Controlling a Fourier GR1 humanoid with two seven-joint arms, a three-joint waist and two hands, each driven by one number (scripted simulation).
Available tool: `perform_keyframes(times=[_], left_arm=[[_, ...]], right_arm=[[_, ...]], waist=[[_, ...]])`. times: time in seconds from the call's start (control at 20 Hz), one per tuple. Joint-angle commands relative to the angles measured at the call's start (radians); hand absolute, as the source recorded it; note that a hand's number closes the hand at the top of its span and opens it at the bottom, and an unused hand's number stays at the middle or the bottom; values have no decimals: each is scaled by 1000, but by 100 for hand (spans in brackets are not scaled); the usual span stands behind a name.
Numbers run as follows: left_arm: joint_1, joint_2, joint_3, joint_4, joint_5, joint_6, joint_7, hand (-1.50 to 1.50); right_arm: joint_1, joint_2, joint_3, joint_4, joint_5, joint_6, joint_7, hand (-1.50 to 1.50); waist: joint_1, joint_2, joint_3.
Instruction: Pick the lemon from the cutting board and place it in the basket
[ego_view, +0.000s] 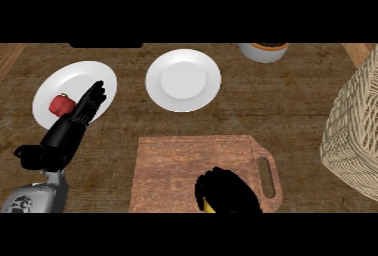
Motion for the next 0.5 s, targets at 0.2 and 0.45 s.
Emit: perform_keyframes(times=[0.2, 0.45], left_arm=[[-2, -7, 12, 5, 8, -3, -2, 0], [32, 23, 45, -2, 0, 7, -17, 0]], right_arm=[[11, 2, 23, -10, 114, -42, 56, 150], [149, 31, -264, -22, 131, -164, 363, 150]], waist=[[-3, 5, 1], [-57, -1, 0]])
